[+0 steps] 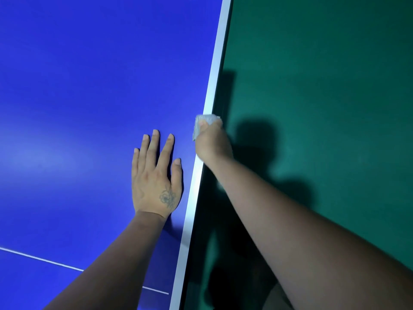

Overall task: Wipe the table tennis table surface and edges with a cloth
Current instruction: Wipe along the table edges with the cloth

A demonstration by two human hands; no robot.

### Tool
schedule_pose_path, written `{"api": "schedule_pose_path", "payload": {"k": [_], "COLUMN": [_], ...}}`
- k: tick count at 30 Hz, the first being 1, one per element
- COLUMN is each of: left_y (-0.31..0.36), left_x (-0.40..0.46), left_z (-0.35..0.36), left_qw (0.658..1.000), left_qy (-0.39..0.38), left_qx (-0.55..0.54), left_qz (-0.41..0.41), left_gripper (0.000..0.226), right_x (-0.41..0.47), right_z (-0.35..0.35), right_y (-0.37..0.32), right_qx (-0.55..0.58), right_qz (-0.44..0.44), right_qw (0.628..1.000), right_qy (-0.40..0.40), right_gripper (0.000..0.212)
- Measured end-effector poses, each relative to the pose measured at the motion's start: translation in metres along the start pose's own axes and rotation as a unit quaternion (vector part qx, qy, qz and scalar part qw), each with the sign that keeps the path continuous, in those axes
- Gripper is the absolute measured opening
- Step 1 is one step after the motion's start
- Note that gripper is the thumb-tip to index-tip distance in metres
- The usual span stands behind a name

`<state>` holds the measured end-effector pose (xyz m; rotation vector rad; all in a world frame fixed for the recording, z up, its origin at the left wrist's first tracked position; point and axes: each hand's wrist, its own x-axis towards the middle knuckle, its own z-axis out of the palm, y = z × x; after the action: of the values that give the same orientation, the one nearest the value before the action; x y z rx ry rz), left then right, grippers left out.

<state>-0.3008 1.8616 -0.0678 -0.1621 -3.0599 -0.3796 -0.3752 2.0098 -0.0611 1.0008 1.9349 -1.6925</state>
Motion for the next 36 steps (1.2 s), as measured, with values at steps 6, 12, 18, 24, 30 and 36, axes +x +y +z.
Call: {"api": "schedule_pose_path", "payload": {"k": [6, 12, 18, 24, 30, 36], "left_y": [0.011, 0.046, 0.057, 0.054, 0.053, 0.053], "left_x": [0.01, 0.128, 0.195, 0.197, 0.2, 0.201], "left_z": [-0.004, 0.008, 0.027, 0.029, 0.033, 0.034], "left_qw": [0.999, 0.996, 1.0, 1.0, 1.0, 1.0], "left_qy": [0.02, -0.002, -0.014, 0.01, 0.013, 0.011], "left_qx": [-0.01, -0.084, -0.005, -0.007, -0.004, -0.005], "left_qz": [-0.026, -0.024, -0.005, 0.012, 0.013, 0.011], "left_gripper": [0.051, 0.053, 0.06, 0.053, 0.053, 0.054], "right_x": [0.036, 0.009, -0.006, 0.038, 0.106, 0.08], "right_z": [-0.024, -0.029, -0.028, -0.032, -0.033, -0.033], "right_y": [-0.064, -0.028, 0.005, -0.033, -0.074, -0.063], "right_qx": [-0.078, -0.129, -0.122, -0.099, -0.063, -0.038], "right_qz": [0.0, -0.025, -0.03, -0.051, -0.051, -0.049], "right_qw": [0.997, 0.99, 0.99, 0.993, 0.997, 0.998], "right_qy": [-0.011, -0.046, -0.072, -0.043, -0.002, -0.001], "right_gripper": [0.056, 0.063, 0.065, 0.066, 0.06, 0.057]}}
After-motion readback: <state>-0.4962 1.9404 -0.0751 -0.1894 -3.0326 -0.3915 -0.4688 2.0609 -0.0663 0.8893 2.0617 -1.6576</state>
